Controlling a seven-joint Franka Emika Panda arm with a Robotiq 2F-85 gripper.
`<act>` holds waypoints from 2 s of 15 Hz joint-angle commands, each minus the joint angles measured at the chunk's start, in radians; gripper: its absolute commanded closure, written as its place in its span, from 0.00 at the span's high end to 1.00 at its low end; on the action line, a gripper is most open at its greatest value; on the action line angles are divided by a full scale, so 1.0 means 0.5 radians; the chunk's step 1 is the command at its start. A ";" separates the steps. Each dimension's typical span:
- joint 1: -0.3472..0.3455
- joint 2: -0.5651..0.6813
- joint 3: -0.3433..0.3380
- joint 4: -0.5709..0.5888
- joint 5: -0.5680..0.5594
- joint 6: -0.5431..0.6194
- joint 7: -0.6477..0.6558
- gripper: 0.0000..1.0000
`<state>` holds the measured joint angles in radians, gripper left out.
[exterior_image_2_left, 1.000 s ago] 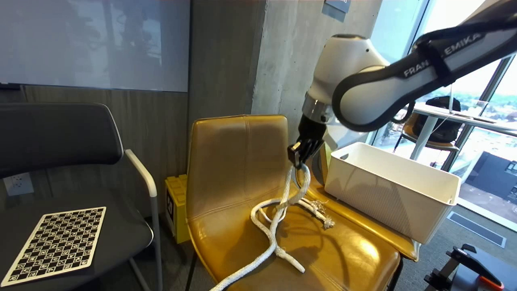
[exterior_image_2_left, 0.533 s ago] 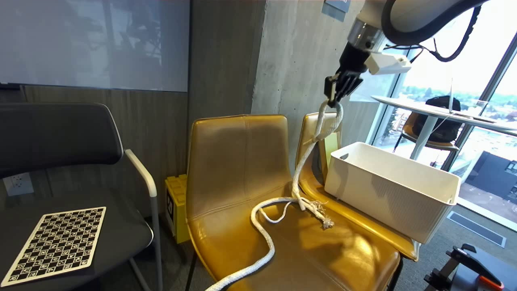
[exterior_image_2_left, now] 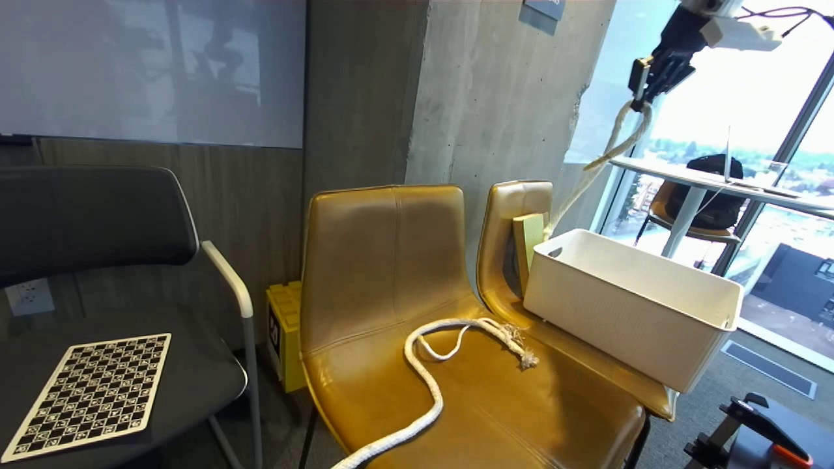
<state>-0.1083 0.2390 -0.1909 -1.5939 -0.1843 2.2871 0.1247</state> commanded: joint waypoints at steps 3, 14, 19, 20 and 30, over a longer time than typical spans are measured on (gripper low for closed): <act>-0.218 -0.175 -0.069 -0.223 0.082 -0.069 -0.186 0.03; -0.197 -0.584 -0.037 -0.920 -0.019 -0.075 -0.136 0.03; -0.167 -0.494 -0.007 -0.998 0.022 0.030 -0.104 0.03; -0.164 -0.463 -0.002 -1.004 0.026 0.088 -0.107 0.03; -0.158 -0.280 -0.031 -1.015 -0.013 0.450 -0.092 0.61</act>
<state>-0.1939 0.1111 -0.2040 -2.0952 -0.1746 2.4863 0.0630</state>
